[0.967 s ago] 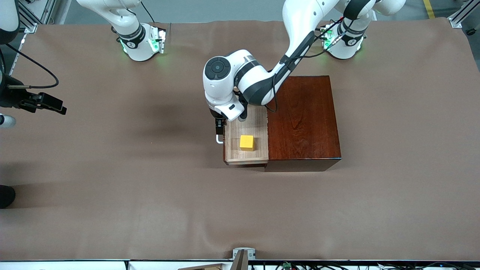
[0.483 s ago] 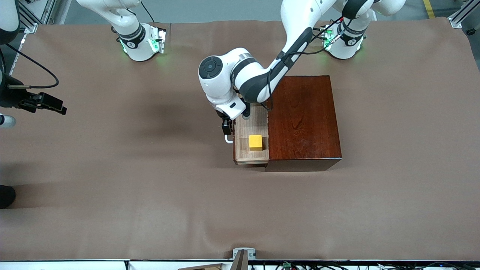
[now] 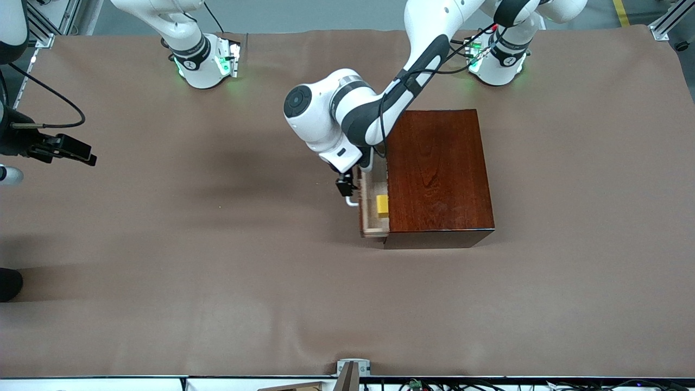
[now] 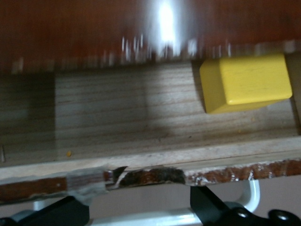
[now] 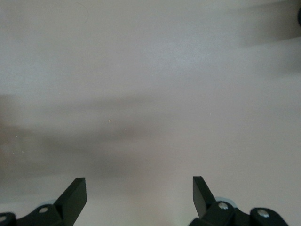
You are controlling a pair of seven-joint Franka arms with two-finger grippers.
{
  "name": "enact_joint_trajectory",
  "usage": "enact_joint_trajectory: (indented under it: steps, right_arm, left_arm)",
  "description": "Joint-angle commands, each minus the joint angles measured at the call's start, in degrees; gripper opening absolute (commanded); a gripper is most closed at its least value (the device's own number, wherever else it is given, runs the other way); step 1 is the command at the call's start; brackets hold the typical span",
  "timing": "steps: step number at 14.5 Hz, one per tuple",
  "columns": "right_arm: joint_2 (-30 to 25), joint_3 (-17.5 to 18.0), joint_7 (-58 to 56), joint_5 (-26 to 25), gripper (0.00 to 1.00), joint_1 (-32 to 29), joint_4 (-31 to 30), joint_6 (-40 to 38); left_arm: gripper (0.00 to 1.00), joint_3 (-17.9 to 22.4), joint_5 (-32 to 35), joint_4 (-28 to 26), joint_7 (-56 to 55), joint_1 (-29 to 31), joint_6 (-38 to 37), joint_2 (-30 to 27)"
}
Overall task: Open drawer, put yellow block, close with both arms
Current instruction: 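Push the drawer shut into the box with the left gripper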
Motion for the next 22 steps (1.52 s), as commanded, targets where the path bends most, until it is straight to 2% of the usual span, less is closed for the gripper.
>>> enact_joint_trajectory:
  steps: [1,7,10,14,19,22]
  right_arm:
    - [-1.1,0.7,-0.3,-1.0,1.00,-0.7,-0.7,-0.1]
    - [-1.1,0.7,-0.3,-1.0,1.00,-0.7,-0.7,-0.1]
    - [-1.1,0.7,-0.3,-1.0,1.00,-0.7,-0.7,0.0]
    - [-1.1,0.7,-0.3,-1.0,1.00,-0.7,-0.7,-0.1]
    - [-1.1,0.7,-0.3,-1.0,1.00,-0.8,-0.7,0.0]
    - [-1.1,0.7,-0.3,-1.0,1.00,-0.8,-0.7,0.0]
  left_arm:
    - [1.00,1.4,3.8,-2.5,1.5,1.7,-3.9,-1.1]
    - [1.00,2.1,6.6,-2.4,1.5,1.3,-6.9,-1.4]
    - [1.00,2.1,9.9,-2.3,1.5,0.4,-10.9,-1.5]
    - [1.00,1.1,9.8,-1.7,1.5,-0.3,-11.5,-2.5]
    - [1.00,1.0,9.0,0.3,1.5,-2.1,-11.4,-6.7]
    - [1.00,1.5,9.0,0.1,3.9,-0.7,-11.4,-11.9]
